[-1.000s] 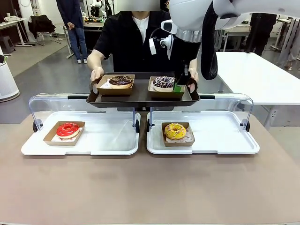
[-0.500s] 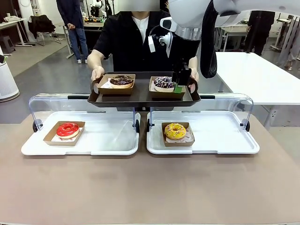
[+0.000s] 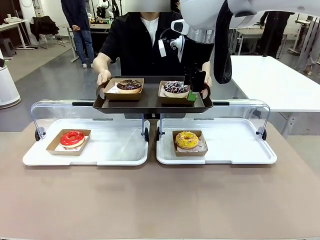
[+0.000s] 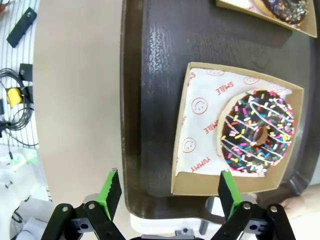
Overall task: Provide the desired donut to the person.
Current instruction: Place the picked Paper togo box onto the Handle tray extended by the person.
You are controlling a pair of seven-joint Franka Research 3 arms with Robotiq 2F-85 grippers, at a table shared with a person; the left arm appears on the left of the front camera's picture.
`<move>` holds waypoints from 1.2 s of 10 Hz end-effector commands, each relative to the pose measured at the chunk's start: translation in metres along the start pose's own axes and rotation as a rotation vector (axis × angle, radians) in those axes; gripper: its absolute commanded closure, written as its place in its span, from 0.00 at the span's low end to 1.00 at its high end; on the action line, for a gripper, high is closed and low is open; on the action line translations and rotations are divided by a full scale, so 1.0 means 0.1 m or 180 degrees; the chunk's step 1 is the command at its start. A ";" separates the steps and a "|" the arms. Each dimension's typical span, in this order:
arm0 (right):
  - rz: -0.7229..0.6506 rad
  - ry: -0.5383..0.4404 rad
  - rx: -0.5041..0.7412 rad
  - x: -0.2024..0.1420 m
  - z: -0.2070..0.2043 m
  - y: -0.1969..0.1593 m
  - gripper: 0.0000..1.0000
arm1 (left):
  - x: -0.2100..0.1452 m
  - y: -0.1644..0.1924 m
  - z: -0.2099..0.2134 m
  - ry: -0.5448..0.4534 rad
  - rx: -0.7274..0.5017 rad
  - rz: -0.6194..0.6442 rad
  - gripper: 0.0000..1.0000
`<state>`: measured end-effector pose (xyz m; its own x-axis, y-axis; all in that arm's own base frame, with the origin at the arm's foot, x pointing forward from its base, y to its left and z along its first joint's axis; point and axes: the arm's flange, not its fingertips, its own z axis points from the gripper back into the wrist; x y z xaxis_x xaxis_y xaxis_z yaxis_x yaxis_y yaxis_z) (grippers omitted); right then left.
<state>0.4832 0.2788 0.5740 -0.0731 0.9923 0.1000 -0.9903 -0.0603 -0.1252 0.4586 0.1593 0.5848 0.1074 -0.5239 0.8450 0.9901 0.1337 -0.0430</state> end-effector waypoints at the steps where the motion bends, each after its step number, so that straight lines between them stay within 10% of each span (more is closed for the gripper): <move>1: 0.0084 -0.0017 0.0252 -0.13 0.18 0.08 0.00 | 0.00 -0.02 0.00 -0.0016 0.0002 -0.0010 0.00; 7: 0.0048 0.0039 0.0052 -1.52 1.62 0.86 0.00 | 0.00 -0.02 0.00 -0.0016 0.0002 -0.0010 0.00; 12: -0.0081 0.0117 -0.0035 -2.23 1.37 0.73 0.00 | 0.00 -0.02 0.00 -0.0016 0.0002 -0.0010 0.00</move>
<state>0.4123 0.0390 0.6891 -0.0198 0.9963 0.0831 -0.9919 -0.0091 -0.1268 0.4587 0.1600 0.5844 0.1088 -0.5238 0.8448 0.9899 0.1352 -0.0437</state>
